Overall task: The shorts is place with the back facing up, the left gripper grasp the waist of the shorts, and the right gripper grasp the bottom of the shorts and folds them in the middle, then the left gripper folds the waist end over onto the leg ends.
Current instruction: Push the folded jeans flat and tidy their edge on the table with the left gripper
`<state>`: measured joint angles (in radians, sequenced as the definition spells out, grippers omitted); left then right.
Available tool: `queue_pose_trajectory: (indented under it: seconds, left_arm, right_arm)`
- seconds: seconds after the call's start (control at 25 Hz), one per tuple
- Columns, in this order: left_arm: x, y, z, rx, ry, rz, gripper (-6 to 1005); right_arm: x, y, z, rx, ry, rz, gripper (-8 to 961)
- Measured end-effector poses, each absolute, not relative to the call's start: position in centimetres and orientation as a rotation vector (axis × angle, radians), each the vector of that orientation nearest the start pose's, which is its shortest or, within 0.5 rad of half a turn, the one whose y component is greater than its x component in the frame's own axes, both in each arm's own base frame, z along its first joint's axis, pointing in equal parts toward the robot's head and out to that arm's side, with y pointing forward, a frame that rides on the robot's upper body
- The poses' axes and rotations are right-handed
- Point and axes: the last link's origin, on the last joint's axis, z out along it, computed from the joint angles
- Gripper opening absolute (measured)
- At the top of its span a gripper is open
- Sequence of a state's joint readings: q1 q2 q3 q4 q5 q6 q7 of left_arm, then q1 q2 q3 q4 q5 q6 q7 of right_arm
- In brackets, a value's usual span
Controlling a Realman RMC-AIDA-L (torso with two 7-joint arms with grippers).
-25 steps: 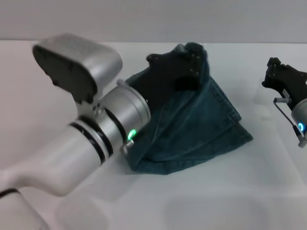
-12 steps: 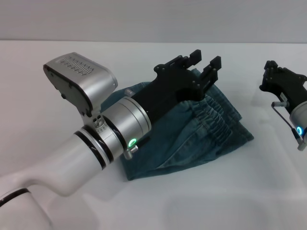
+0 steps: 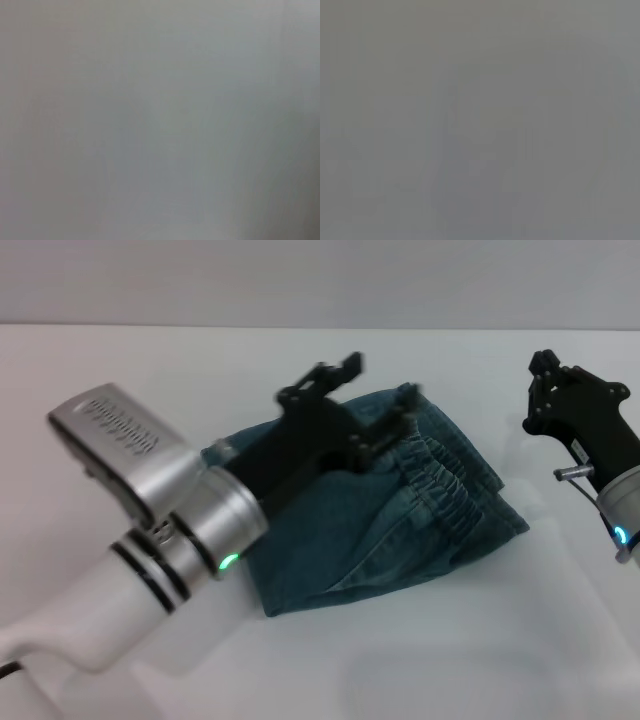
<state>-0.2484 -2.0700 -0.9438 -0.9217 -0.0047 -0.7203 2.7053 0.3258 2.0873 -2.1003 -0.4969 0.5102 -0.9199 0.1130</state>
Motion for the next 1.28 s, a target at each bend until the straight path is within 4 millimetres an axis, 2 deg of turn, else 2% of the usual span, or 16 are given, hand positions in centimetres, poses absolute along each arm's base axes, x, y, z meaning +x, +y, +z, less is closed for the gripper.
queue_pose_trajectory:
  seconds: [0.16, 0.28, 0.44, 0.52, 0.6, 0.8, 1.0, 1.28]
  left_arm:
    - [-19.5, 30.6, -8.8, -2.103, -0.403, -0.919, 806]
    - [-21.5, 30.0, -7.8, -2.045, -0.340, -0.925, 693]
    - [-23.4, 29.0, -5.9, -1.935, -0.299, -1.024, 534]
    - [-23.9, 28.7, -5.9, -1.937, -0.309, -1.019, 444]
    - [-24.3, 28.2, -6.3, -1.961, -0.325, -1.001, 354]
    - [-24.6, 27.0, -8.8, -2.081, -0.433, -0.963, 350]
    - [-23.8, 26.0, -12.4, -2.284, -0.511, -0.887, 349]
    - [-24.0, 24.7, -14.3, -2.400, -0.614, -0.837, 350]
  right_arm:
    - [28.0, 33.0, -5.6, -1.774, 0.572, 0.759, 46]
    - [27.7, 32.4, -6.1, -1.803, 0.546, 0.772, 46]
    - [27.6, 32.0, -6.3, -1.818, 0.529, 0.787, 47]
    - [27.7, 31.9, -6.3, -1.819, 0.532, 0.786, 47]
    - [27.8, 31.8, -6.3, -1.819, 0.536, 0.783, 48]
    - [27.9, 31.7, -6.3, -1.817, 0.539, 0.780, 49]
    - [28.0, 31.7, -6.3, -1.817, 0.541, 0.779, 49]
    - [28.1, 31.4, -6.4, -1.817, 0.547, 0.775, 51]
